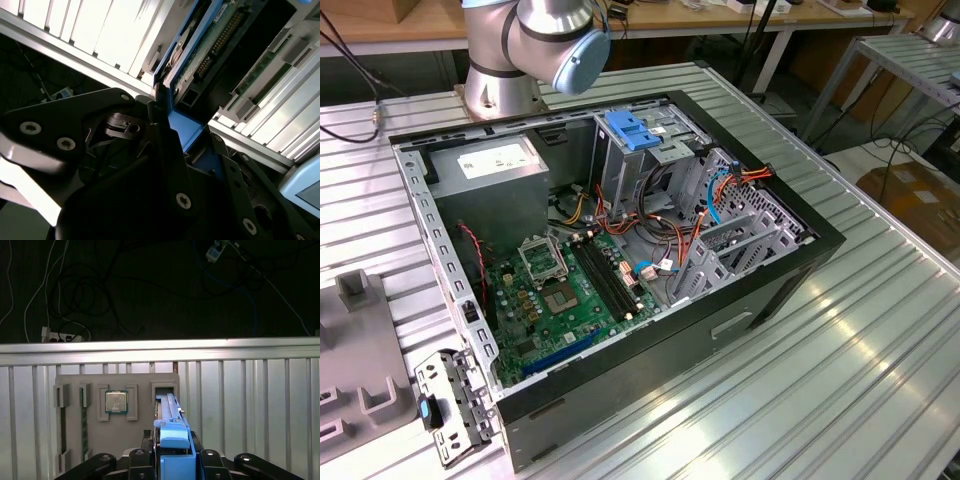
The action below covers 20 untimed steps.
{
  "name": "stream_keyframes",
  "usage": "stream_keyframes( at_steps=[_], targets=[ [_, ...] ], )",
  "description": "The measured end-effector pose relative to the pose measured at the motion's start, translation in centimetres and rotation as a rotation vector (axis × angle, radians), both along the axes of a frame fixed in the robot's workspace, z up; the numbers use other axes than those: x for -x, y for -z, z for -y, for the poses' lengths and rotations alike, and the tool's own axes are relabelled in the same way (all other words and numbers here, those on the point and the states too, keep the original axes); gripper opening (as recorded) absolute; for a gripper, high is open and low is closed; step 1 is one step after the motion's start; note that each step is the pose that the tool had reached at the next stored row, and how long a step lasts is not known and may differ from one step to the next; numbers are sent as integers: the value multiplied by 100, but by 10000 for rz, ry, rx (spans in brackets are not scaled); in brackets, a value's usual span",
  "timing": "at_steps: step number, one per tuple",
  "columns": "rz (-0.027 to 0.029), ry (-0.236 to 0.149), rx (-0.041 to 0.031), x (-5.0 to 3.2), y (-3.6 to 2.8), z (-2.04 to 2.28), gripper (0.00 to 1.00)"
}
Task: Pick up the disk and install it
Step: 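Pick up the disk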
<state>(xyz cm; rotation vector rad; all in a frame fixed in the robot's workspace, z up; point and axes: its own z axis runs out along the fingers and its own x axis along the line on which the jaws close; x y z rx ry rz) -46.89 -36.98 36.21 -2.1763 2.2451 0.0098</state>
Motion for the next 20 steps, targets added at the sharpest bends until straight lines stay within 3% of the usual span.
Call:
stream_keyframes(
  at_steps=[13,20],
  targets=[
    [0,0,0,0,-128,0,37],
    [0,-1,0,0,-231,0,37]
  ],
)
